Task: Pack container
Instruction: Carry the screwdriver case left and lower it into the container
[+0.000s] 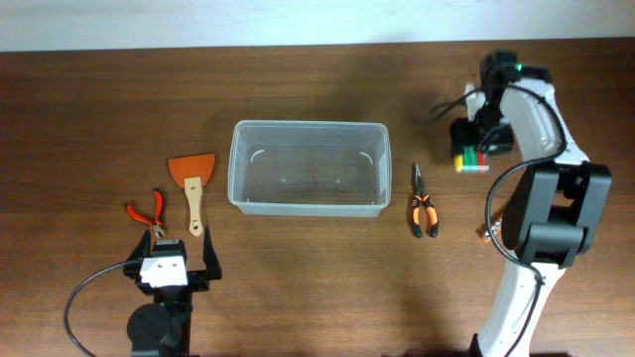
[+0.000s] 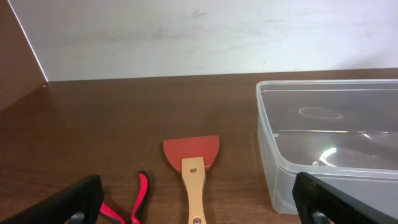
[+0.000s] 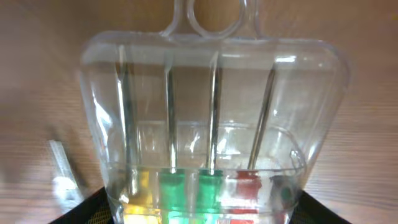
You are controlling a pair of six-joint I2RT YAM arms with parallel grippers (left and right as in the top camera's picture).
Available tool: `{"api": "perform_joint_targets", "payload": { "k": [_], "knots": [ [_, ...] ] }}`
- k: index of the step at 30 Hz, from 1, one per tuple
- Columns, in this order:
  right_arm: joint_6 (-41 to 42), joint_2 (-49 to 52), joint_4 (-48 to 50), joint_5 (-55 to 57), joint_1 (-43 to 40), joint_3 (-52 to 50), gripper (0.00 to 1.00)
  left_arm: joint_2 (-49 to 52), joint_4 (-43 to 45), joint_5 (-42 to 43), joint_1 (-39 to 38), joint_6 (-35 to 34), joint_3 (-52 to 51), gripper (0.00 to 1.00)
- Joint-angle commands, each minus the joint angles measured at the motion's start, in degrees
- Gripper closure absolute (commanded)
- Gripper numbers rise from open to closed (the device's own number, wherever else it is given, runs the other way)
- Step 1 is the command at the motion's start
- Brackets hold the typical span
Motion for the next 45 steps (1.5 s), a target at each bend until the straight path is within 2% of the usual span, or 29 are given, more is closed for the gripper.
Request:
{"api": "perform_joint_targets", "payload": {
  "k": [1, 9, 12, 18, 24, 34, 45],
  "knots": [
    [0.57, -0.15, -2.69, -0.35, 2.54, 9.22, 0.36, -0.33, 0.22, 0.79, 0.22, 0.92, -0.55, 0.01],
    [0.46, -0.15, -12.57, -0.33, 10.99, 25.83, 0.37, -0.33, 0.22, 0.79, 0.22, 0.92, -0.55, 0.01],
    [3.61, -0.15, -17.03, -0.31, 15.13, 29.64, 0.37, -0.33, 0.22, 0.79, 0.22, 0.92, -0.55, 0.01],
    [10.21, -0.15, -24.11, -0.33, 22.73, 31.26, 0.41, -0.33, 0.22, 0.79, 0.22, 0.92, -0.55, 0.01],
    [16.26, -0.15, -24.55, -0.33, 29.51, 31.23, 0.41, -0.33, 0.22, 0.79, 0.22, 0.92, -0.55, 0.01],
    [28.74, -0.13, -19.63, 0.15, 36.09, 27.34, 0.41, -0.33, 0.22, 0.79, 0.22, 0.92, -0.55, 0.01],
    [33.11, -0.13, -8.24, 0.07, 35.6, 8.02, 0.41, -0.33, 0.22, 0.81, 0.22, 0.92, -0.55, 0.01]
  ]
}}
